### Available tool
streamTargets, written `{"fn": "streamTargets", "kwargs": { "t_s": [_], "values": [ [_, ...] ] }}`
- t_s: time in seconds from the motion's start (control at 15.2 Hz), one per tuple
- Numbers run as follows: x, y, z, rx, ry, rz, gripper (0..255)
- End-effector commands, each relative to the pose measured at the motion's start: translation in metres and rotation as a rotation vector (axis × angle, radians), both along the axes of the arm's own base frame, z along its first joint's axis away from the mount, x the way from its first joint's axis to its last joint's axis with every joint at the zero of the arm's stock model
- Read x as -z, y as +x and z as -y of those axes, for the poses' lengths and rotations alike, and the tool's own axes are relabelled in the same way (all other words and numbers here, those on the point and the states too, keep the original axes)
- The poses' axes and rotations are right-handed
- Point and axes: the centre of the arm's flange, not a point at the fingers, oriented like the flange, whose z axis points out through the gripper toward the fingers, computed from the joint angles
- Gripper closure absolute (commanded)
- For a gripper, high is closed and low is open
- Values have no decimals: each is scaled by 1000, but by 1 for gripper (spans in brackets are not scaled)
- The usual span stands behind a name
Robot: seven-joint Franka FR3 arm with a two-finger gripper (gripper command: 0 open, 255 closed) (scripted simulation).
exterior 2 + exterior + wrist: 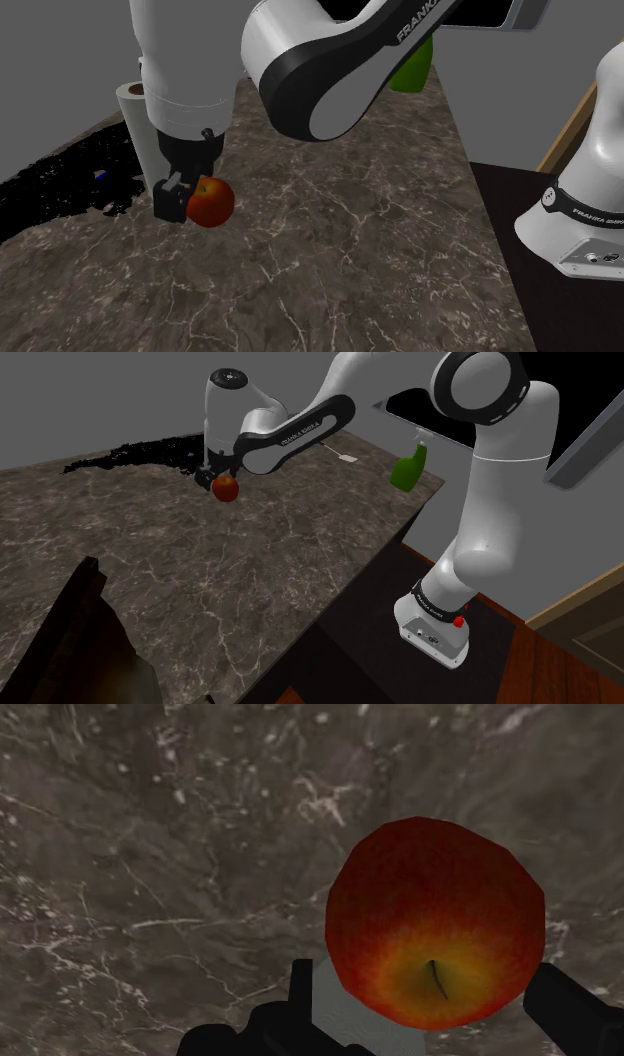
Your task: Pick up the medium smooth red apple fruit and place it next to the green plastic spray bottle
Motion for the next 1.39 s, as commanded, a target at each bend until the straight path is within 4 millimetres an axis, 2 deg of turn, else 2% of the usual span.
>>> {"fn": "streamTargets", "kwargs": {
  "t_s": [0.0,0.26,0.33,0.92,1.32],
  "values": [
    [1,0,0,0,0,0,0],
    [1,0,0,0,0,0,0],
    [1,0,0,0,0,0,255],
    [1,0,0,0,0,0,255],
    [-31,0,0,0,0,0,255]
  ]
}}
